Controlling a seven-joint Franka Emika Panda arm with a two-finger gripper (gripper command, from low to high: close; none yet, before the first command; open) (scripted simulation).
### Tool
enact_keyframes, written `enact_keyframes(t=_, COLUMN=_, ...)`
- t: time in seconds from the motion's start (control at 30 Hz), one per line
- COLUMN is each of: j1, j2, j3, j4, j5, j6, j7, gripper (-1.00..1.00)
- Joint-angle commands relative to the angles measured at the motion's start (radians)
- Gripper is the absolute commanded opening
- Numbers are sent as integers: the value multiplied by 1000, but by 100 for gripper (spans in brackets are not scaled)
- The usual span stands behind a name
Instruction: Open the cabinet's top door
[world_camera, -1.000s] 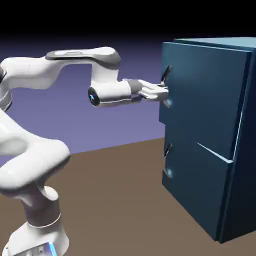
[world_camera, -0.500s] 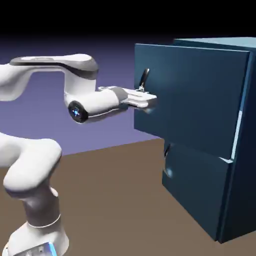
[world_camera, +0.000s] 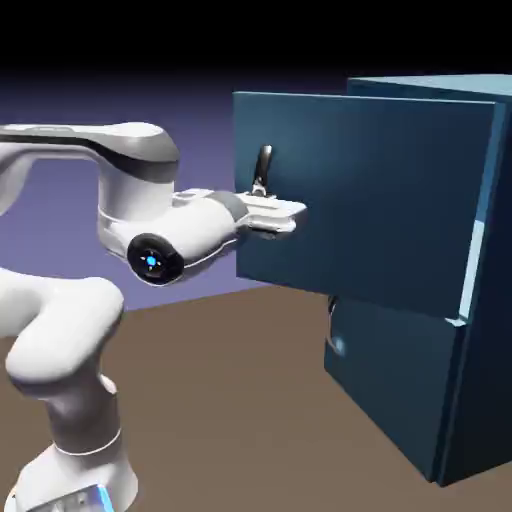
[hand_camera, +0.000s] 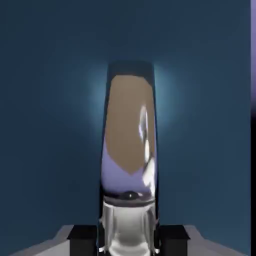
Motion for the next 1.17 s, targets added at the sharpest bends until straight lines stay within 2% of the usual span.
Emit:
enact_keyframes(t=0.0, j1=-2, j2=18, j3=-36, j4=12, j5=-39, j6=-33, j7=-6, gripper=-100)
enact_keyframes(t=0.2, j1=18, j2=169, j3=-254, j4=123, j5=-258, j6=-237, j7=-61, gripper=-100)
enact_keyframes(t=0.4, j1=118, j2=374, j3=-471, j4=311, j5=-442, j6=-464, j7=-134, gripper=-100)
enact_keyframes(t=0.97, j1=595, j2=964, j3=-1064, j4=882, j5=-617, j6=-1080, j7=-433, gripper=-100)
enact_keyframes(t=1.13, j1=764, j2=1006, j3=-1240, j4=935, j5=-627, j6=-1128, j7=-463, gripper=-100)
